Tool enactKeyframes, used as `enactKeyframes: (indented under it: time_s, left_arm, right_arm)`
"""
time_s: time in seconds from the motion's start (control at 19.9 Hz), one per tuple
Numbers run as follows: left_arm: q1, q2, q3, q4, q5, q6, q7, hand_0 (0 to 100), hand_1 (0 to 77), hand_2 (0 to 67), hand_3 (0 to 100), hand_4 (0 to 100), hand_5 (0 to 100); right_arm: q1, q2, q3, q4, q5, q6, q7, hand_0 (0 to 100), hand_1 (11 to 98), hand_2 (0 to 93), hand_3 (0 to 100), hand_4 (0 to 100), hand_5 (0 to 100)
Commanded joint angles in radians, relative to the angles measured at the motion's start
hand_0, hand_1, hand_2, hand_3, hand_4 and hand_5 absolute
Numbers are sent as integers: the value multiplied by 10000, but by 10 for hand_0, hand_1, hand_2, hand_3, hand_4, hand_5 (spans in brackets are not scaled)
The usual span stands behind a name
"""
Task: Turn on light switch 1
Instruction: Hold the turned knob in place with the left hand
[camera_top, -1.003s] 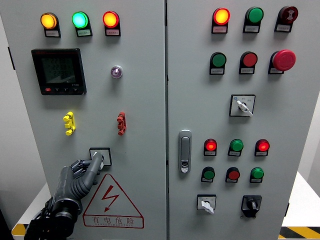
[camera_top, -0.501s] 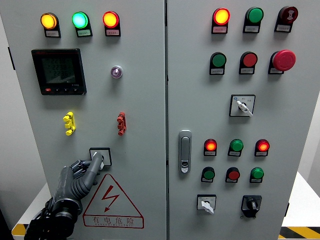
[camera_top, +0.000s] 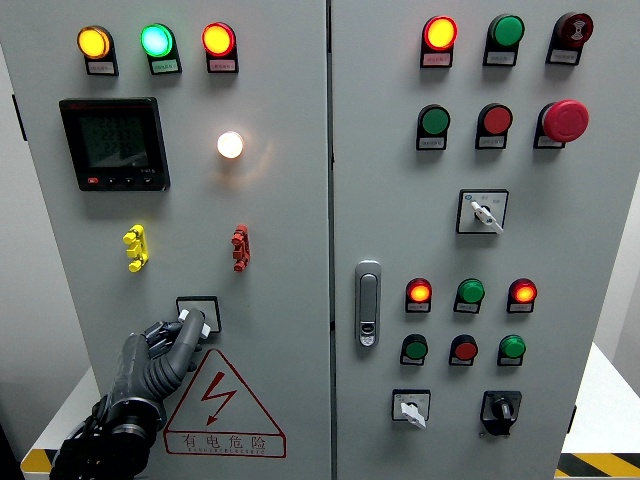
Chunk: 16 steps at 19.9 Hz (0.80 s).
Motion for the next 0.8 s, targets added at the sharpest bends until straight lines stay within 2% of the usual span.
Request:
enactKeyframes:
  time_s: [0.0,0.05,0.3,0.4,0.45,0.65,0.75]
  left_arm:
    - [3,-15,-18,-15,3,18,-14,1000,538,601,783,911,573]
    - [3,-15,-18,-15,3,18,1,1000,471,596,788,916,573]
    - [3,-15,-33,-15,3,18,-14,1000,415,592,789,917,573]
    - [3,-15,-33,-15,3,18,-14,859,401,589,790,916,574]
    - [3,-15,-33,-15,3,18,-14,742,422,589,789,915,574]
    - [18,-15,-33,-15,3,18,-30,593,440,587,789,914,574]
    - [18,-15,-33,-15,3,18,-14,415,467,587,789,912,574]
  right_arm:
    - [0,0,-13,0,11,-1,2,0,223,0,109,229,146]
    - [0,0,2,0,-4,-1,2,0,223,0,109,229,146]
    - [0,0,2,0,-4,-1,2,0,223,0,109,229,146]
    - [0,0,2,0,-4,-1,2,0,223,0,109,229,146]
    - [0,0,2,0,-4,-1,2,0,223,0,109,229,146]
    - [0,0,2,0,-4,-1,2,0,223,0,109,229,146]
    - [0,0,2,0,-4,-1,2,0,223,0,109,229,146]
